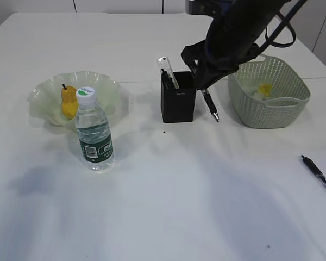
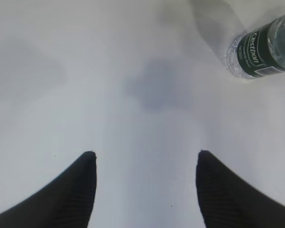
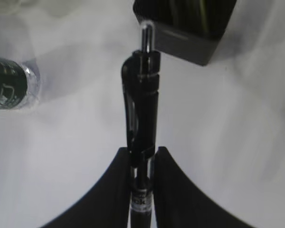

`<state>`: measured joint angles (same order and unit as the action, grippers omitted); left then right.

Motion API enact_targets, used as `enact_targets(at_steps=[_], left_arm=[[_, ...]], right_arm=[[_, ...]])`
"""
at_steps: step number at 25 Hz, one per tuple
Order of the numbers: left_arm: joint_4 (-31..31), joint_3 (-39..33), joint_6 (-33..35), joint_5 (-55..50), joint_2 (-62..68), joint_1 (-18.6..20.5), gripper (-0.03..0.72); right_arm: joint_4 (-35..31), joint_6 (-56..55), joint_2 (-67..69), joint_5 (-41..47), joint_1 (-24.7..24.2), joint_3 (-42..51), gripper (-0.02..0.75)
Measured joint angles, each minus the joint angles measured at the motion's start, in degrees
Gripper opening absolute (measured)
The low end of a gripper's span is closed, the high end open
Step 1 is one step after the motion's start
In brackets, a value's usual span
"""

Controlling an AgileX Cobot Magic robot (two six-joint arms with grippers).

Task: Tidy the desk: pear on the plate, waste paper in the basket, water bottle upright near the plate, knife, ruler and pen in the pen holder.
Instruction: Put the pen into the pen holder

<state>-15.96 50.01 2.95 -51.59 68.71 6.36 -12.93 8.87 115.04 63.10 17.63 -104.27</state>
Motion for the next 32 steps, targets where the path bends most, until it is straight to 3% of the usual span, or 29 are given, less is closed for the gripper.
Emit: enact_targets(at_steps=[23, 32], left_arm=[[0.00, 0.00, 0.00, 0.25, 0.76, 0.00, 0.466], [0.00, 0.00, 0.00, 1.37, 0.76, 0.00, 0.466]], right_arm=[[-3.16, 4.40, 6.84, -41.77, 0.00, -0.10, 0.095], [-3.93, 4.45, 11.88, -52.58, 0.00, -0.10, 0.095]])
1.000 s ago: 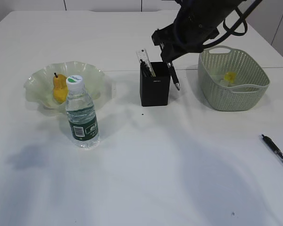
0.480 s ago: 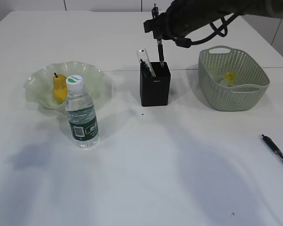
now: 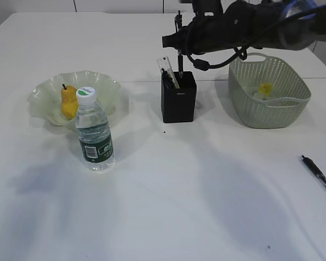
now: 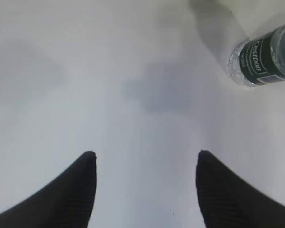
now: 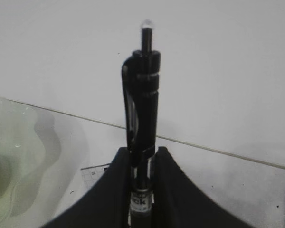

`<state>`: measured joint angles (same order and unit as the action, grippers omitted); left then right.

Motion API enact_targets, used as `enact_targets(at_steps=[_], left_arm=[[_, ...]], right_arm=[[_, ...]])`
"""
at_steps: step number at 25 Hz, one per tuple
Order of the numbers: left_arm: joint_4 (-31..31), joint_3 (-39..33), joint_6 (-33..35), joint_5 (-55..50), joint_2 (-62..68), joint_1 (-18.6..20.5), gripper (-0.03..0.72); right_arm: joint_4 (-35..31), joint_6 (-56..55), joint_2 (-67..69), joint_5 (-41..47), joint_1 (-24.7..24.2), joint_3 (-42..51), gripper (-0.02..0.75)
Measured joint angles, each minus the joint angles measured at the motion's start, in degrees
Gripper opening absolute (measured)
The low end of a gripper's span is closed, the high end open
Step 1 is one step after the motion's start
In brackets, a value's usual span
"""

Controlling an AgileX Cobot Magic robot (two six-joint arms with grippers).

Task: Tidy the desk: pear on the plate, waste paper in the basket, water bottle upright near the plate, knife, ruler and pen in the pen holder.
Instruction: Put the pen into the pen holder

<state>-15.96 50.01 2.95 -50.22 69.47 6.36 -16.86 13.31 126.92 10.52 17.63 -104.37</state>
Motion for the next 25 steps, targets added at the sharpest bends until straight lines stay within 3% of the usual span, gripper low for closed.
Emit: enact_targets(at_steps=[10, 17, 25], left_arm=[[0.00, 0.00, 0.00, 0.86, 0.00, 0.00, 0.466], [0.00, 0.00, 0.00, 1.32, 0.00, 0.00, 0.466], [0.00, 0.00, 0.00, 1.39, 0.00, 0.00, 0.466]], right_arm=[[-0.10, 0.00, 3.72, -1.55, 0.00, 0.00, 0.095], [-0.10, 0.00, 4.15, 2.57, 0.00, 0.00, 0.113], [-0.10, 0.00, 4.15, 3.78, 0.00, 0.00, 0.235]])
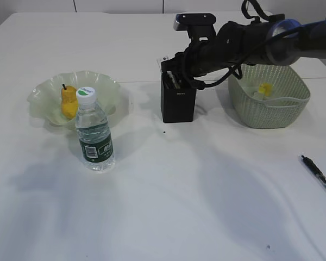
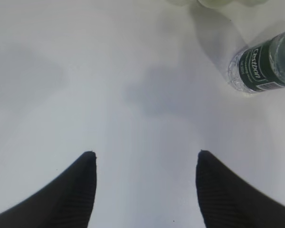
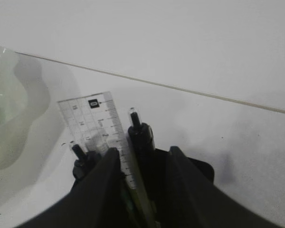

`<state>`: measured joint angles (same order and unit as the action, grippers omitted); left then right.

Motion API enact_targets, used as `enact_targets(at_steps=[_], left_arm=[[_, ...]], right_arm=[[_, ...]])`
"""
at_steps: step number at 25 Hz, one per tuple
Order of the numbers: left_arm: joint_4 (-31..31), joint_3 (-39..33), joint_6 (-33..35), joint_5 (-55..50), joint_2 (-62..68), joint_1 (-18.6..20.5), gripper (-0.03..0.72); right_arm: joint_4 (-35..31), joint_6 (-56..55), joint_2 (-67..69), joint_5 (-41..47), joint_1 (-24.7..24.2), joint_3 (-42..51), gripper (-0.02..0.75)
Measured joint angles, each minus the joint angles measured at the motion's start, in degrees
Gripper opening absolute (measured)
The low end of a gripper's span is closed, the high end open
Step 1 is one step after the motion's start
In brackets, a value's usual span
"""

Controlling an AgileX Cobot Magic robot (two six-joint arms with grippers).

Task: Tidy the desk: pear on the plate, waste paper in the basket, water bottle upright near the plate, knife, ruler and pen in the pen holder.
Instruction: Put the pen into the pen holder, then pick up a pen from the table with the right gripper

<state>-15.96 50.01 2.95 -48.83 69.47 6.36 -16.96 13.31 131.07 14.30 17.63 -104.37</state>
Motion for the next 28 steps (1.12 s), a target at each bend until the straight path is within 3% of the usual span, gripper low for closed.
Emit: enact_targets(at_steps=[16, 28], left_arm=[[0.00, 0.00, 0.00, 0.05, 0.00, 0.00, 0.466], [0.00, 0.00, 0.00, 0.05, 0.00, 0.00, 0.466]], right_arm=[[-0.12, 0.10, -5.84, 5.67, 0.00, 0.00, 0.251], [3.60, -0.38, -17.77, 37.81, 0.00, 0.00, 0.252]])
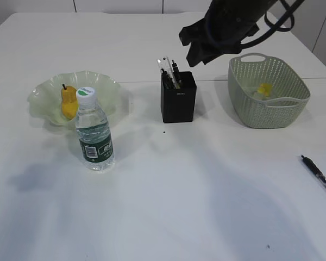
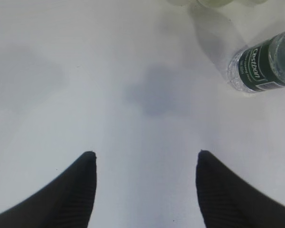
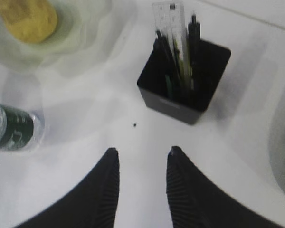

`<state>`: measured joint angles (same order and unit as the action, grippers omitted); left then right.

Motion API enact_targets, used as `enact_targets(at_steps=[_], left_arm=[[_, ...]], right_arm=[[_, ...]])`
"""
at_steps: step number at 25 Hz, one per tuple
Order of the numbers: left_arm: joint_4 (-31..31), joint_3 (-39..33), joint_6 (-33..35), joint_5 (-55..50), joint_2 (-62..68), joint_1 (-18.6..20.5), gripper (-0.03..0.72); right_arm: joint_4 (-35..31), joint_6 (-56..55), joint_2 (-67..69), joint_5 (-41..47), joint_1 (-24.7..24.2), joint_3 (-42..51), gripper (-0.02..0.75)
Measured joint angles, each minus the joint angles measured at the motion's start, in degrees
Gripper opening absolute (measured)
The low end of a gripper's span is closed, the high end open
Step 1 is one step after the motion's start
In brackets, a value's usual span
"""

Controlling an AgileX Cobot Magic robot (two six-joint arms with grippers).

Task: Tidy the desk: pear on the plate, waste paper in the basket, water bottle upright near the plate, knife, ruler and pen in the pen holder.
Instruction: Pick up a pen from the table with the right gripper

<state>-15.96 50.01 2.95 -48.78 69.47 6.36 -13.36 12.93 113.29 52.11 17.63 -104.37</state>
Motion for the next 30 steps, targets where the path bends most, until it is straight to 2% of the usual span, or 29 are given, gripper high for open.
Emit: enact_targets(at_steps=[6, 10, 17, 25, 30], left_arm=[[0.00, 0.00, 0.00, 0.00, 0.00, 0.00, 0.466], [0.00, 0.00, 0.00, -0.11, 0.00, 0.00, 0.466], [0.00, 0.00, 0.00, -0.85, 0.00, 0.00, 0.466], [0.00, 0.00, 0.00, -1.63, 0.00, 0.00, 0.466], [0.00, 0.00, 0.00, -1.84, 0.00, 0.00, 0.466]], right_arm=[[7.75, -3.64, -4.94, 13.48, 0.00, 0.00, 0.252], [12.19, -5.38, -9.19, 15.55, -0.59, 2.35, 0.252], [13.67, -5.50, -17.03, 14.11, -5.29, 17.08, 0.253], [13.88, -5.17, -18.70, 7.02, -13.28, 33.85, 0.315], [13.88, -5.63, -18.45, 3.55, -18.59, 37.62, 0.317]])
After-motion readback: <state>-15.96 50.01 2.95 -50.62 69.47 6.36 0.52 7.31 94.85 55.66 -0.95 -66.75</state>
